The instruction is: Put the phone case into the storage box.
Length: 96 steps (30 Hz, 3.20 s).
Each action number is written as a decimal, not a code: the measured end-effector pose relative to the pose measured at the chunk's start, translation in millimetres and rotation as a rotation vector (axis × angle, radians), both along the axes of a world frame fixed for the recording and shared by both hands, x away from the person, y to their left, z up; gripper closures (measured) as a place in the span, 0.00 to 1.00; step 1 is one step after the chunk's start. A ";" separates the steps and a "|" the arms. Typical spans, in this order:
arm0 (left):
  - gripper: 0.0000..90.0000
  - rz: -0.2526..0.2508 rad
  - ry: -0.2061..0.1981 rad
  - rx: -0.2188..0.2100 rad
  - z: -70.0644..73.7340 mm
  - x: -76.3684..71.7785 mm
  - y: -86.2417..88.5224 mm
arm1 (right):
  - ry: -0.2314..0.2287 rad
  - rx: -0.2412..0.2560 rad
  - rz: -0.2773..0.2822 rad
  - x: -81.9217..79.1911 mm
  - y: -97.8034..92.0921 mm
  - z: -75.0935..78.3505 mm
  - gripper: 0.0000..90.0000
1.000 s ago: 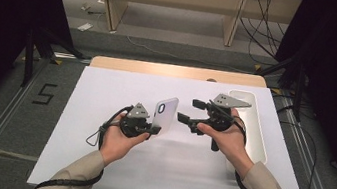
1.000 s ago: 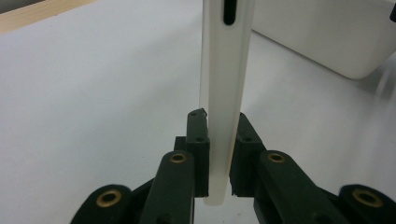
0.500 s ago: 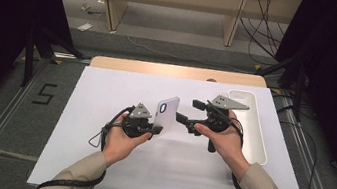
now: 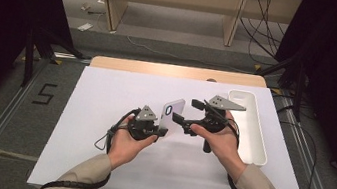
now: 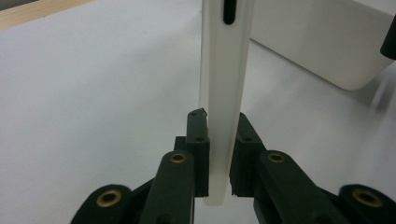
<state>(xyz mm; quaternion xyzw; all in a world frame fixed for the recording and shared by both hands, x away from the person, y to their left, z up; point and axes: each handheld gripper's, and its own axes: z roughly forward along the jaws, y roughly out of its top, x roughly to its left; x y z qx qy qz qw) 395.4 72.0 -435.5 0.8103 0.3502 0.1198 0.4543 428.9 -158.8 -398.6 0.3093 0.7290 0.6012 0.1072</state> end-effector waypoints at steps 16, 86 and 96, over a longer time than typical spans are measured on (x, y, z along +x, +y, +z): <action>0.89 -0.006 0.003 0.006 0.0 -1.8 -8.7 | 0.018 0.030 -0.026 -2.1 8.5 -4.0 0.05; 0.00 -0.057 -0.128 -0.018 11.4 -9.2 19.3 | -0.056 0.036 -0.076 -9.2 -8.6 9.3 0.20; 0.00 -0.050 -0.166 -0.062 14.2 -13.1 36.8 | -0.070 0.047 -0.105 -8.3 -24.1 16.8 0.20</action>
